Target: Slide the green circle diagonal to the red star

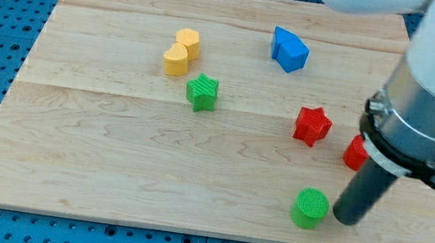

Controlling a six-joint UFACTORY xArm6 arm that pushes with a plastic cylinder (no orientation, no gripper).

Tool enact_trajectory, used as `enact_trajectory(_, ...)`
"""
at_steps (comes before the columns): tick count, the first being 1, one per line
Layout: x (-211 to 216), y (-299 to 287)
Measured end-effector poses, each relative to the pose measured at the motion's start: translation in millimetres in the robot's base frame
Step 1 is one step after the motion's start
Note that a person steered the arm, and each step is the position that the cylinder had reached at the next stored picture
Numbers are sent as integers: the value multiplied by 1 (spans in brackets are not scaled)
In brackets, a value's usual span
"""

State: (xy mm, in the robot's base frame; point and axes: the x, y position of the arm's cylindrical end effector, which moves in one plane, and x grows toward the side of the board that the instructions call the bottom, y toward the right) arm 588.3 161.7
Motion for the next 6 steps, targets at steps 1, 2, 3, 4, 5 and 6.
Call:
enact_trajectory(1, 28, -17)
enact_trajectory(2, 8, -59)
enact_trajectory(3, -31, -98)
enact_trajectory(4, -54, -108)
enact_trajectory(5, -16, -45)
enact_trajectory(6, -11, -1)
